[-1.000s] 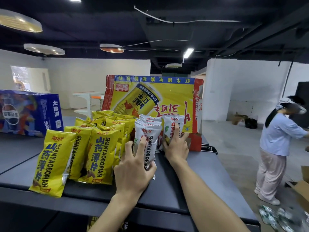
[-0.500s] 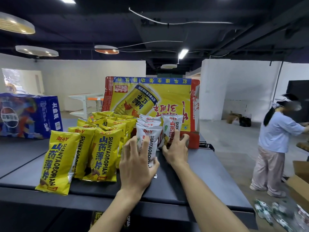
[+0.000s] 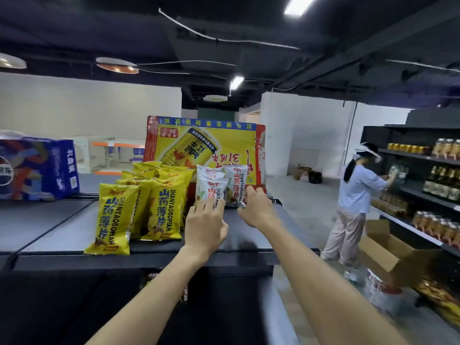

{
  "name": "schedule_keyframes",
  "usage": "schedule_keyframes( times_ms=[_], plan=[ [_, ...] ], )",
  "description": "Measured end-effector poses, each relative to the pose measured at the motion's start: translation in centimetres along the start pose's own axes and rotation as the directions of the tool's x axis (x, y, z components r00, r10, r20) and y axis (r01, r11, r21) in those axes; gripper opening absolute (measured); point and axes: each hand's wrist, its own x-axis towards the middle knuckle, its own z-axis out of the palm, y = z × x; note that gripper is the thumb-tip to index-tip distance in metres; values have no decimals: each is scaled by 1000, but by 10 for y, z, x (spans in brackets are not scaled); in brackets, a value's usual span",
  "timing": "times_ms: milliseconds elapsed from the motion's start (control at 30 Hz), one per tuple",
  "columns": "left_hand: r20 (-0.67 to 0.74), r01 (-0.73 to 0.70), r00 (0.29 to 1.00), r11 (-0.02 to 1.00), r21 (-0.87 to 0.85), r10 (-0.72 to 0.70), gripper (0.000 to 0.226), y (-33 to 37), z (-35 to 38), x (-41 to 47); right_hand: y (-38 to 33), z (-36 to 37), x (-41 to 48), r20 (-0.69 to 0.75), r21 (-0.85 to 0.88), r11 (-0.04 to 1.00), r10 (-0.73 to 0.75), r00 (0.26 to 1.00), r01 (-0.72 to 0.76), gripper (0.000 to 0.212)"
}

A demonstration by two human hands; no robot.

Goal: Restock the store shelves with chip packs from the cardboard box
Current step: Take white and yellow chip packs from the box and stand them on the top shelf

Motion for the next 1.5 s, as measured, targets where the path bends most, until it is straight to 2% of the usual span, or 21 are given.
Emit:
schedule_keyframes(
  times_ms=[133,333,567,933,1133,1333,1500],
  plan=[
    [57,-17,998,999,-49,20,41,-5,-24,-9,-6,-15,-30,23,-102,995,18,1000,-15,37],
    [132,-137,978,977,-166,160,32,11,-48,-39,1,-27,-99,69,-227,971,99,993,-81,41],
    [194,-248,930,921,-300,313,12,40,-57,-62,29,-50,-165,50,-258,935,264,963,-243,34],
    [232,-319,887,893,-318,399,19,91,-46,-77,81,-67,-207,38,-242,878,434,900,-414,37],
    [293,-329,855,884,-331,428,10,133,-24,-90,129,-52,-218,69,-264,857,474,878,-442,39],
    [394,-306,796,867,-394,459,17,188,20,-123,197,-19,-243,167,-233,845,522,836,-481,35],
    [577,-256,663,869,-423,477,17,235,75,-181,272,32,-281,314,-219,807,590,744,-548,34]
  ],
)
